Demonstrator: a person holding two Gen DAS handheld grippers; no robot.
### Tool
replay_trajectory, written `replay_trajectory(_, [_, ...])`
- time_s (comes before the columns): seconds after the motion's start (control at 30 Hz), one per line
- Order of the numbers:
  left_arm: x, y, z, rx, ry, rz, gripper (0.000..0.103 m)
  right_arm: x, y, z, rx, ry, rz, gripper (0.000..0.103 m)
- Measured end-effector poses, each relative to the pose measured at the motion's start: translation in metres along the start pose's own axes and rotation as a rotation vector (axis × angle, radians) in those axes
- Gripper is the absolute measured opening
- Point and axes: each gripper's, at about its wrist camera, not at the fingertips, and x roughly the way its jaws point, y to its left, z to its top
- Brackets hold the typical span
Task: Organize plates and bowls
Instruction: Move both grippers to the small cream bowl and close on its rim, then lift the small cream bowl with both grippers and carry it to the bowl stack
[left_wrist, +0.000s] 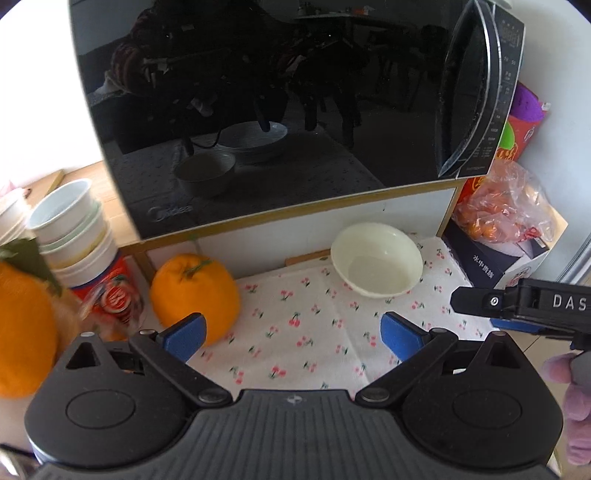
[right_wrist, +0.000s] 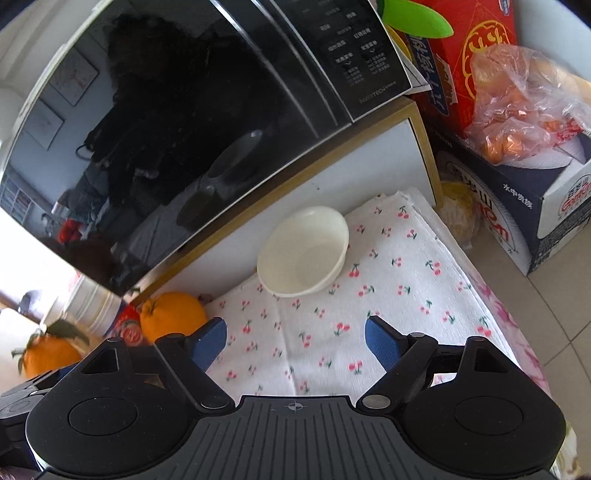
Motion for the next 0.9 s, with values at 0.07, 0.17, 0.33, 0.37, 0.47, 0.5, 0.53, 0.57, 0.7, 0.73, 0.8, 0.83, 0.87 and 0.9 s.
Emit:
replay_trajectory(0.07, [0.014, -0.001, 0.007, -0.012, 0.008, -0.019, 0.100, 0.011, -0.009, 0.006, 0.023, -0.007, 0.015, 0.084])
replay_trajectory(0.17, [0.037, -0.004, 0.012, -0.016, 0.009, -0.046, 0.098, 0.028, -0.024, 0.008, 0.044, -0.016, 0.043, 0.084])
replay_trajectory(0.33, [0.074, -0.013, 0.017, -0.025, 0.037, -0.097, 0.080, 0.057, -0.044, 0.016, 0.086, -0.007, 0.060, 0.084])
replay_trajectory(0.37, [0.081, -0.015, 0.018, -0.027, 0.043, -0.114, 0.074, 0.060, -0.047, 0.018, 0.098, -0.014, 0.071, 0.084])
replay_trajectory(0.47, [0.096, -0.019, 0.019, -0.037, 0.044, -0.141, 0.065, 0.068, -0.054, 0.023, 0.124, -0.037, 0.104, 0.084])
replay_trajectory(0.5, [0.100, -0.021, 0.019, -0.039, 0.046, -0.146, 0.063, 0.071, -0.057, 0.024, 0.133, -0.047, 0.114, 0.084])
replay_trajectory(0.53, [0.104, -0.022, 0.018, -0.042, 0.046, -0.150, 0.061, 0.074, -0.059, 0.024, 0.141, -0.052, 0.120, 0.084])
replay_trajectory(0.57, [0.106, -0.023, 0.019, -0.046, 0.046, -0.152, 0.055, 0.076, -0.061, 0.025, 0.150, -0.055, 0.123, 0.084])
replay_trajectory(0.7, [0.114, -0.027, 0.019, -0.046, 0.035, -0.155, 0.044, 0.086, -0.066, 0.025, 0.173, -0.063, 0.125, 0.078])
replay_trajectory(0.73, [0.115, -0.028, 0.019, -0.043, 0.030, -0.153, 0.042, 0.088, -0.067, 0.025, 0.177, -0.064, 0.121, 0.073])
replay_trajectory(0.8, [0.117, -0.028, 0.021, -0.038, 0.024, -0.153, 0.034, 0.089, -0.068, 0.025, 0.181, -0.070, 0.120, 0.068])
replay_trajectory(0.83, [0.117, -0.027, 0.022, -0.039, 0.022, -0.152, 0.033, 0.089, -0.069, 0.025, 0.183, -0.074, 0.121, 0.065])
replay_trajectory(0.87, [0.118, -0.027, 0.022, -0.041, 0.020, -0.150, 0.031, 0.089, -0.069, 0.025, 0.186, -0.080, 0.123, 0.063])
replay_trajectory(0.9, [0.118, -0.026, 0.022, -0.043, 0.020, -0.150, 0.027, 0.090, -0.070, 0.025, 0.190, -0.085, 0.124, 0.059])
